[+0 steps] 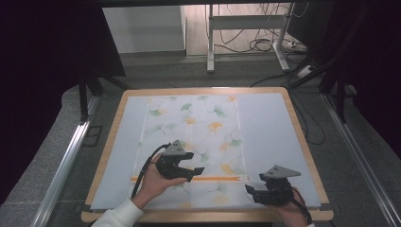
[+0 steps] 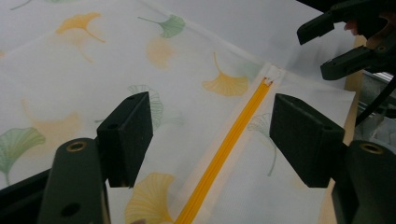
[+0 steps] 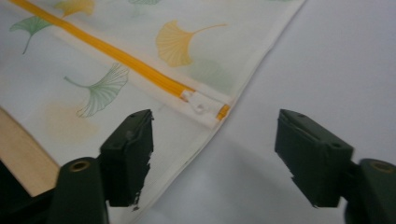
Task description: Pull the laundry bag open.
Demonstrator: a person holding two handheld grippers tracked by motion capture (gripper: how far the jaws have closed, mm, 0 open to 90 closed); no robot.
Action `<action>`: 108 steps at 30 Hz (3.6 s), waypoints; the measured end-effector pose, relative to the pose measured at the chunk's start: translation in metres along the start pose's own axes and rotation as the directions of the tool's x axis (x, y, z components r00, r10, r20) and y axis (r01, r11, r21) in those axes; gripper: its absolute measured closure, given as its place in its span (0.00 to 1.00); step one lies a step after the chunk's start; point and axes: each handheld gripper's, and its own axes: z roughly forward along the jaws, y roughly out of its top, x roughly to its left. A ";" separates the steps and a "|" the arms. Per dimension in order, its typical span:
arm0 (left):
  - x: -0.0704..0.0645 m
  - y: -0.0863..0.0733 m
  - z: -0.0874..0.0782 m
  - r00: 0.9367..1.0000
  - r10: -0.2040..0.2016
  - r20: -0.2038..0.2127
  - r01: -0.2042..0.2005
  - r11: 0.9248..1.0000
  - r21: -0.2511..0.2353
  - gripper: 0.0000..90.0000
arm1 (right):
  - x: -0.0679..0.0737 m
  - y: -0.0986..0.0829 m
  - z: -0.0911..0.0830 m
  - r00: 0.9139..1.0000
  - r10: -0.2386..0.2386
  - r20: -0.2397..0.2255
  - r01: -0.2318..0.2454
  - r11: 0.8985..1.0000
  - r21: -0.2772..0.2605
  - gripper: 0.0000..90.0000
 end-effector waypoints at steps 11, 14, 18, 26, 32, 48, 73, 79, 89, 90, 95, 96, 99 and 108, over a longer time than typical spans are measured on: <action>-0.009 0.007 0.016 0.999 0.035 0.008 -0.035 0.999 0.040 0.33 | 0.009 -0.003 0.000 0.995 -0.044 -0.088 0.046 0.999 0.027 0.85; -0.011 0.009 0.019 0.999 0.041 0.013 -0.041 0.998 0.046 0.34 | 0.010 -0.003 0.003 0.992 -0.054 -0.114 0.058 0.998 0.036 0.93; -0.015 0.012 0.027 0.999 0.042 0.024 -0.043 0.997 0.057 0.35 | 0.013 -0.004 0.005 0.988 -0.073 -0.133 0.079 0.996 0.044 0.98; -0.022 0.021 0.043 0.997 0.062 0.041 -0.064 0.997 0.052 0.35 | 0.017 -0.004 0.010 0.984 -0.097 -0.153 0.108 0.992 0.069 0.99; -0.026 0.024 0.048 0.996 0.078 0.047 -0.080 0.996 0.050 0.34 | 0.017 -0.004 0.013 0.982 -0.102 -0.156 0.115 0.990 0.078 0.99; -0.034 0.033 0.069 0.993 0.112 0.041 -0.114 0.991 0.066 0.37 | 0.019 -0.005 0.015 0.982 -0.108 -0.152 0.123 0.988 0.094 0.99; -0.054 0.041 0.120 0.979 0.190 0.074 -0.197 0.974 0.108 0.41 | 0.018 -0.006 0.019 0.982 -0.103 -0.156 0.121 0.986 0.118 0.99; -0.057 0.041 0.131 0.970 0.224 0.090 -0.236 0.959 0.156 0.41 | 0.019 -0.006 0.018 0.983 -0.100 -0.156 0.119 0.986 0.120 0.98; -0.060 0.040 0.141 0.970 0.231 0.072 -0.240 0.957 0.164 0.45 | 0.019 -0.006 0.018 0.982 -0.100 -0.159 0.120 0.985 0.122 0.97; -0.061 0.040 0.141 0.969 0.235 0.072 -0.244 0.955 0.168 0.46 | 0.019 -0.006 0.018 0.982 -0.100 -0.159 0.120 0.985 0.121 0.97; -0.063 0.040 0.146 0.962 0.262 0.075 -0.271 0.945 0.184 0.50 | 0.018 -0.006 0.019 0.982 -0.100 -0.160 0.120 0.985 0.121 0.97; -0.064 0.040 0.148 0.960 0.270 0.078 -0.280 0.942 0.187 0.54 | 0.018 -0.006 0.019 0.982 -0.102 -0.160 0.121 0.985 0.121 0.97; -0.066 0.040 0.149 0.957 0.279 0.080 -0.289 0.939 0.186 0.58 | 0.018 -0.006 0.019 0.982 -0.102 -0.160 0.122 0.985 0.121 0.97; -0.065 0.041 0.148 0.957 0.277 0.081 -0.288 0.939 0.186 0.81 | 0.018 -0.006 0.019 0.982 -0.102 -0.161 0.122 0.985 0.120 0.97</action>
